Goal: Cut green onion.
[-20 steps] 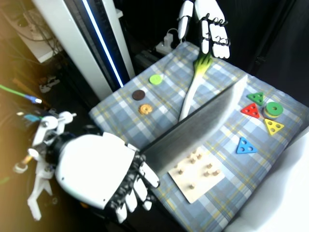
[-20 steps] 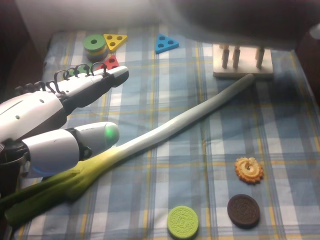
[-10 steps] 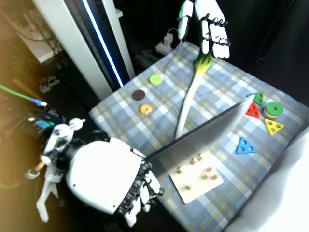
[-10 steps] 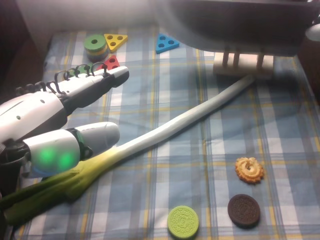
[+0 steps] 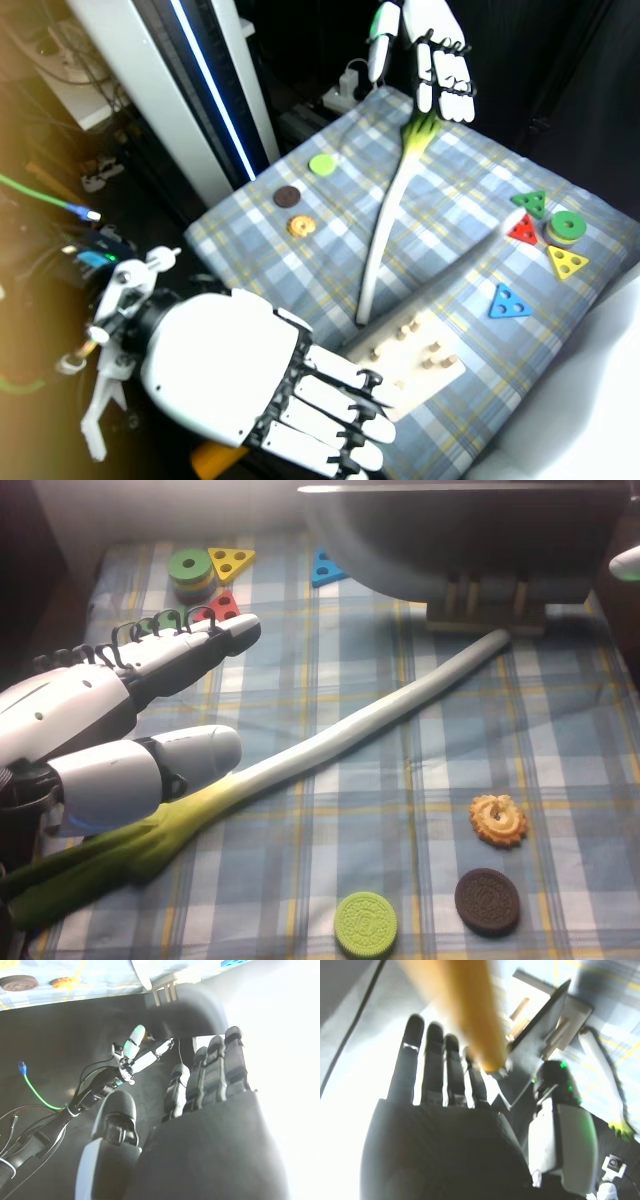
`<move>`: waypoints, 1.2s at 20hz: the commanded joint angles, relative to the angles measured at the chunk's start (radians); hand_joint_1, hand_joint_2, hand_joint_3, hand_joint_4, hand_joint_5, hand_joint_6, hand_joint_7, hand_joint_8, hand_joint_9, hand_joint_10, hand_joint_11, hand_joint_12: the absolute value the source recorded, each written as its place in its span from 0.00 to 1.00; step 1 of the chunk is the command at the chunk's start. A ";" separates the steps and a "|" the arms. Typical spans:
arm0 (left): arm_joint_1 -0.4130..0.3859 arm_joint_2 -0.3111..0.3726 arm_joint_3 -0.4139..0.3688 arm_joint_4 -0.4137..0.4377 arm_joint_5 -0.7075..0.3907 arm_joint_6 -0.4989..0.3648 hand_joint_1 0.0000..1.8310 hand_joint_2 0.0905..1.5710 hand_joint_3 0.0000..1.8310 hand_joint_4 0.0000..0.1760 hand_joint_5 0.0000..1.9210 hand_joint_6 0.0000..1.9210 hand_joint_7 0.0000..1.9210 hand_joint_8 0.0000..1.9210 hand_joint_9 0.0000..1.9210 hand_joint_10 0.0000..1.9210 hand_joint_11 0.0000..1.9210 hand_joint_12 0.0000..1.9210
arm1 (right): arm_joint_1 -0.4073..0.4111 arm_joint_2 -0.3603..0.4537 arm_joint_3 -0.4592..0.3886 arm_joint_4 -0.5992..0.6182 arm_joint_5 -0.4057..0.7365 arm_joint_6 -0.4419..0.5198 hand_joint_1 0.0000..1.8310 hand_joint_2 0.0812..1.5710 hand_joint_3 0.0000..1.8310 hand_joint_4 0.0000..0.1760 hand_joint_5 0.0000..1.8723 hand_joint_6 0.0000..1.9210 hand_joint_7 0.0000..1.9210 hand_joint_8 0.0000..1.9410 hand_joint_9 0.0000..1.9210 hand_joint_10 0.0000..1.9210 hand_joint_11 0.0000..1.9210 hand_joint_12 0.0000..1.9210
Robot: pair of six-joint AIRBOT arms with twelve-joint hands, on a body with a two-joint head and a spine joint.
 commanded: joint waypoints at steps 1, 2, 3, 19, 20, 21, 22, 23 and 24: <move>-0.005 -0.005 0.002 0.008 -0.120 -0.006 0.00 0.85 0.00 1.00 0.00 0.00 0.00 0.00 0.00 0.00 0.00 0.00 | 0.014 0.009 0.008 0.010 0.078 0.002 0.23 0.68 0.00 0.28 0.00 0.00 0.03 0.00 0.02 0.00 0.00 0.11; -0.005 -0.005 0.002 0.008 -0.120 -0.007 0.00 0.85 0.00 1.00 0.00 0.00 0.00 0.00 0.00 0.00 0.00 0.00 | 0.014 0.009 0.007 0.010 0.078 0.003 0.23 0.68 0.00 0.24 0.00 0.00 0.03 0.00 0.02 0.00 0.00 0.12; -0.003 -0.005 0.002 0.008 -0.123 -0.007 0.00 0.85 0.00 1.00 0.00 0.00 0.00 0.00 0.00 0.00 0.00 0.00 | 0.014 0.012 0.003 0.013 0.087 0.003 0.24 0.69 0.00 0.17 0.00 0.00 0.02 0.00 0.01 0.00 0.00 0.09; 0.001 -0.001 0.083 -0.133 -0.552 -0.194 0.02 0.82 0.00 0.03 0.00 0.00 0.00 0.00 0.00 0.00 0.00 0.00 | -0.491 0.243 -0.347 0.558 1.050 -0.114 0.22 0.63 0.00 1.00 0.00 0.00 0.00 0.00 0.00 0.00 0.00 0.00; 0.006 -0.002 0.094 -0.133 -0.564 -0.239 0.02 0.82 0.00 0.03 0.00 0.00 0.00 0.00 0.00 0.00 0.00 0.00 | -0.548 0.237 -0.362 0.588 1.108 -0.118 0.22 0.63 0.00 1.00 0.00 0.00 0.00 0.00 0.00 0.00 0.00 0.00; 0.021 -0.004 0.121 -0.120 -0.599 -0.359 0.10 0.74 0.00 0.59 0.00 0.00 0.00 0.00 0.00 0.00 0.00 0.00 | -0.662 0.228 -0.394 0.650 1.222 -0.119 0.28 0.61 0.00 0.99 0.00 0.00 0.00 0.00 0.00 0.00 0.00 0.00; 0.027 -0.007 0.130 -0.115 -0.609 -0.405 0.10 0.74 0.00 0.59 0.00 0.00 0.00 0.00 0.00 0.00 0.00 0.00 | -0.695 0.224 -0.404 0.673 1.264 -0.119 0.28 0.61 0.00 0.99 0.00 0.00 0.00 0.00 0.00 0.00 0.00 0.00; 0.039 -0.014 0.149 -0.105 -0.635 -0.496 0.12 0.70 0.00 0.74 0.00 0.00 0.00 0.00 0.00 0.00 0.00 0.00 | -0.770 0.212 -0.425 0.725 1.341 -0.119 0.29 0.58 0.00 1.00 0.00 0.00 0.00 0.00 0.00 0.00 0.00 0.00; 0.046 -0.018 0.158 -0.102 -0.655 -0.541 0.15 0.69 0.00 0.67 0.00 0.00 0.00 0.00 0.00 0.00 0.00 0.00 | -0.827 0.207 -0.434 0.762 1.399 -0.119 0.27 0.58 0.00 0.81 0.00 0.00 0.00 0.00 0.00 0.00 0.00 0.00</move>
